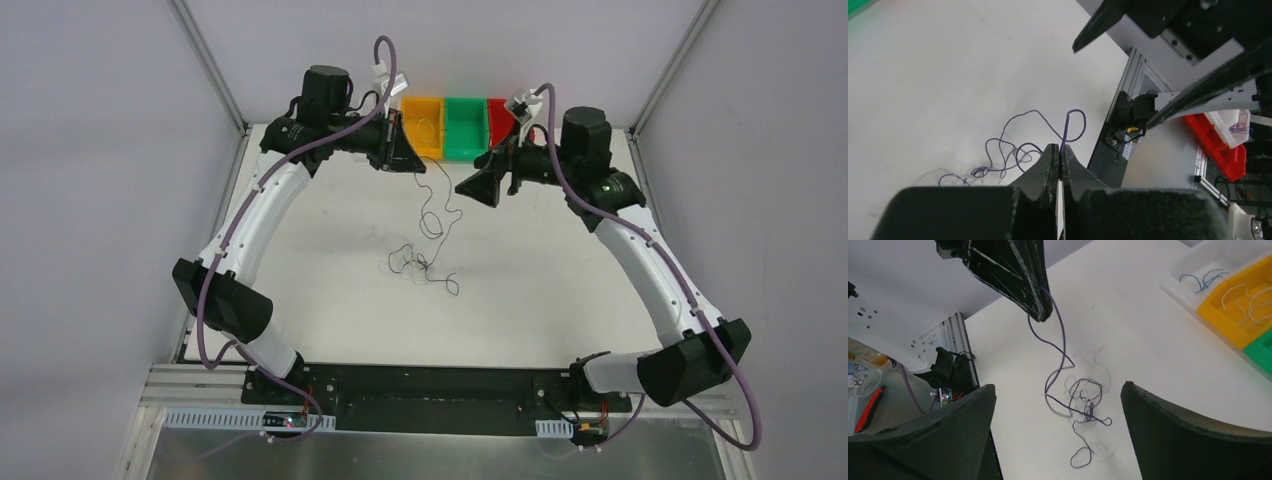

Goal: Untangle the cables

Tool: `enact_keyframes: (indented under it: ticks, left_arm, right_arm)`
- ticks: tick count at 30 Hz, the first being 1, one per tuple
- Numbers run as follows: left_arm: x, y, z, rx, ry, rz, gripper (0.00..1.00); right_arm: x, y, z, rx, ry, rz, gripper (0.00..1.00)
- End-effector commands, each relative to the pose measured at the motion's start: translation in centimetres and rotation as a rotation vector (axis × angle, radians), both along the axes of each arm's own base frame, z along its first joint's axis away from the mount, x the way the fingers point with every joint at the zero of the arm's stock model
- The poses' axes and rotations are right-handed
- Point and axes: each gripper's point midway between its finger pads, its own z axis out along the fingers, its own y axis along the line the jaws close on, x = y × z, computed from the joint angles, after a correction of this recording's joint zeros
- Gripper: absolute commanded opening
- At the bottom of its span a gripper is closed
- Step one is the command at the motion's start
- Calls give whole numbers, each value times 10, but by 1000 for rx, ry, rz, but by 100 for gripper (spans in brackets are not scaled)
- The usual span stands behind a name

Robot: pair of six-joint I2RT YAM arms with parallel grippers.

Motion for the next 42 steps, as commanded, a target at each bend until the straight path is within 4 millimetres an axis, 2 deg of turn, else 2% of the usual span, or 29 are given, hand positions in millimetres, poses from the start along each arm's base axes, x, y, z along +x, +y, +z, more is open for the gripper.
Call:
enact_keyframes:
  ticks: [1,3,6,9,10,14,19,22,25,28,32,33,36,38,39,42]
  left_arm:
    - [7,-18,48,-152,-25,-4,0]
    - [10,-22,54,-185,-15,5,0]
    - [18,-26,61,-226,8,34,0]
    - [23,-28,65,-261,35,65,0]
    - [24,-28,67,-272,41,70,0]
    - [31,-23,77,-319,52,111,0]
    - [52,-1,84,-351,47,218,0]
    - [67,16,82,-365,61,289,0]
    - [87,45,69,-366,96,386,0]
    - [97,67,46,-344,129,446,0]
    - [90,77,-1,-264,150,471,0]
    - [88,79,-22,-239,182,483,0]
    - [79,80,-64,-185,278,491,0]
    - [65,61,-78,-170,317,428,0]
    - [57,48,-78,-166,318,377,0]
    - [31,-3,-58,-206,264,187,0]
  right_arm:
    - [19,37,27,123,-154,-2,99]
    - [26,49,25,134,-170,-33,99]
    - [43,64,11,126,-203,-118,99]
    - [51,78,2,117,-239,-173,91]
    - [54,79,-5,108,-241,-199,86]
    - [63,78,-21,96,-215,-265,54]
    - [58,68,-45,79,-143,-270,21]
    - [50,63,-51,72,-102,-243,14]
    - [46,55,-51,74,-51,-218,2]
    - [48,45,-35,117,-9,-225,0]
    - [53,40,17,223,-11,-214,0]
    - [53,40,29,247,-13,-207,0]
    - [55,40,69,324,-38,-200,0]
    - [61,42,91,387,-47,-218,0]
    - [67,44,99,420,-35,-230,0]
    - [86,56,109,490,21,-255,0]
